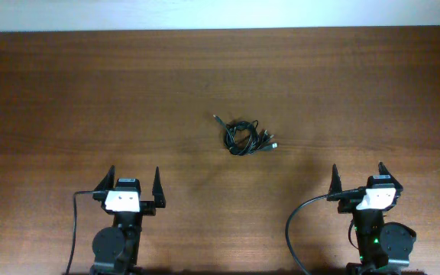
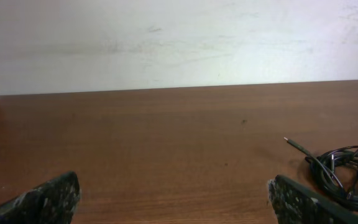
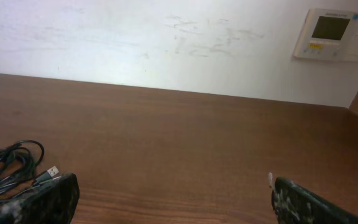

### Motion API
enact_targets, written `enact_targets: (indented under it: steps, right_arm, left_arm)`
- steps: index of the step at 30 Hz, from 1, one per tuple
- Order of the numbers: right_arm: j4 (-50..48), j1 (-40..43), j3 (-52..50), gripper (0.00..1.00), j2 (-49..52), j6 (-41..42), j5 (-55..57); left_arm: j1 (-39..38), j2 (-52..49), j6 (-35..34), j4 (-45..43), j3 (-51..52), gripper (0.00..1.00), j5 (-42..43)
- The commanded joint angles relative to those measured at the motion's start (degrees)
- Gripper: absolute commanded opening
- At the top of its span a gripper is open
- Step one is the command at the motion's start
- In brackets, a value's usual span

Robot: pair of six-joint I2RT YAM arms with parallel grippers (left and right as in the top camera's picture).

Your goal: Untangle cables

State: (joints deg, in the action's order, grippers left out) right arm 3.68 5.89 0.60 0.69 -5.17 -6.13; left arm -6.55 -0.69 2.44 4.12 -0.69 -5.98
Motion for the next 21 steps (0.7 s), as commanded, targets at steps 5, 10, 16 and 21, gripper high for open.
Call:
enact_targets:
  steps: [5, 10, 16, 21]
  right_arm:
    - [0.2, -0.3, -0.3, 0.99, -0.3, -0.4, -0.9]
    - [0.2, -0.3, -0.3, 0.98, -0.3, -0.4, -0.9]
    - [0.3, -0.3, -0.3, 0.98, -0.3, -0.4, -0.9]
    - [0.2, -0.3, -0.3, 0.98, -0.3, -0.4, -0.9]
  left_arm:
    - [0.3, 0.3, 0.9, 0.3, 0.2, 0.99, 0.4]
    - [0.3, 0.3, 0.9, 0.3, 0.2, 0.99, 0.4]
    - [0.3, 0.3, 0.9, 0.3, 0.2, 0.99, 0.4]
    - [0.3, 0.3, 2.0, -1.6, 0.2, 0.99, -1.1]
